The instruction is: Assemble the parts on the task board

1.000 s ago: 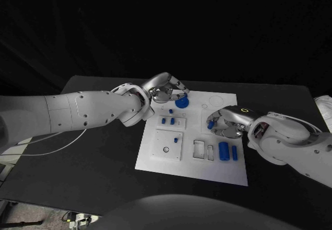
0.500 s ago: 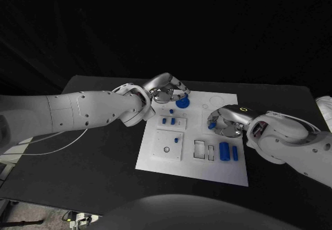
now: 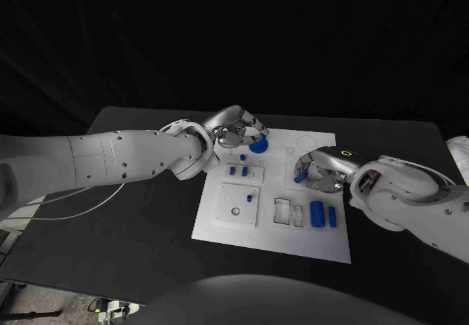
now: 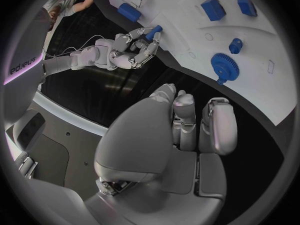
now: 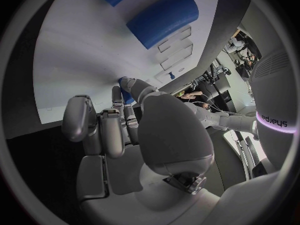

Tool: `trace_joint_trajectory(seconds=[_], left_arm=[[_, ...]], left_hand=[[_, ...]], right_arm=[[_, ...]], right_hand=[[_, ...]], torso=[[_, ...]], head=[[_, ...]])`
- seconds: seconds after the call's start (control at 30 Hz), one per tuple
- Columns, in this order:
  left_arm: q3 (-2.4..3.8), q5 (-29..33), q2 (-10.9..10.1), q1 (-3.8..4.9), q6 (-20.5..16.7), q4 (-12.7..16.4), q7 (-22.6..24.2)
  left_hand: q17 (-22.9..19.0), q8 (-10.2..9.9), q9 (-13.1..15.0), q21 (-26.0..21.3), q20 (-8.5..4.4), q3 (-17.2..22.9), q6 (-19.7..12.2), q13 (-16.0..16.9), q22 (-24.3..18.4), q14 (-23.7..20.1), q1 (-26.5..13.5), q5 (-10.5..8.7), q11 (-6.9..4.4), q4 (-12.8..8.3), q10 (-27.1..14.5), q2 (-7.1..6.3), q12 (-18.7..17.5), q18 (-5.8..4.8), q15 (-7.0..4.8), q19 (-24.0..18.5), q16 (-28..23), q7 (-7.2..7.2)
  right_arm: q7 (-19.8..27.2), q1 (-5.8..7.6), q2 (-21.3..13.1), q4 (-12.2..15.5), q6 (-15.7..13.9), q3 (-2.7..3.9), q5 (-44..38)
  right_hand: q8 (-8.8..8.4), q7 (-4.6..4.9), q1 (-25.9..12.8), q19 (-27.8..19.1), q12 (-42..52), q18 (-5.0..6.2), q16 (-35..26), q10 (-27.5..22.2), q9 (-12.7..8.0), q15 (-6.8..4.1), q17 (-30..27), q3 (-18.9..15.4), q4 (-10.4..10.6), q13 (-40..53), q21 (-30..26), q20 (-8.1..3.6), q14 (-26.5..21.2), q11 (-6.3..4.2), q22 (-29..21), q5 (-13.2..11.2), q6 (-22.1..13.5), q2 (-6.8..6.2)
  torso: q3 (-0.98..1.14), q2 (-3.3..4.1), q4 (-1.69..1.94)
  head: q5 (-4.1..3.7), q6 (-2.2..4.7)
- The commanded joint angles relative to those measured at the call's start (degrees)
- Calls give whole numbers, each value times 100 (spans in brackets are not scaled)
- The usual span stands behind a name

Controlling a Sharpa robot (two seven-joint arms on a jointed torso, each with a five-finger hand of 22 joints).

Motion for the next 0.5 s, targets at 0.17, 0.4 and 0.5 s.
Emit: trace_joint_trajectory(seconds=[0.17, 0.4, 0.5], left_arm=[[4, -8, 12, -14, 89, -20, -3], [4, -8, 19, -33, 98, -42, -16], [4, -8, 23, -42, 98, -54, -20]], left_hand=[[-6, 9, -6, -23, 43, 22, -10, -7, 1141, -28, 25, -28, 5, -3, 28, -49, -20, 52, 5, 46, -24, 49], [-21, 9, -7, -38, 44, 33, -10, -7, 1137, -34, 24, -27, 6, -3, 30, -53, -21, 55, 7, 39, -34, 51], [-21, 9, -7, -38, 44, 33, -10, -7, 1137, -34, 24, -27, 6, -3, 30, -53, -21, 55, 7, 39, -34, 51]], right_arm=[[-106, 274, -176, 309, 105, 8, 292], [-212, 543, -394, 687, 376, 8, 643], [-230, 594, -418, 804, 470, 8, 721]], right_hand=[[58, 23, -39, -75, 33, 72, -51, 50, 428, 21, -72, -13, -22, 2, -68, 16, -70, 18, 837, -39, -64, 23], [77, 30, -70, -79, 30, 72, -63, 45, 449, 33, -89, -13, -9, 1, -74, 27, -75, 30, 833, -137, -96, 16], [78, 32, -77, -78, 27, 72, -64, 42, 452, 36, -89, -13, -7, 0, -73, 30, -74, 33, 833, -155, -106, 11]], torso=[[1, -8, -4], [-4, -12, -16], [-1, -20, -25]], head=[[8, 0], [54, 0], [75, 0]])
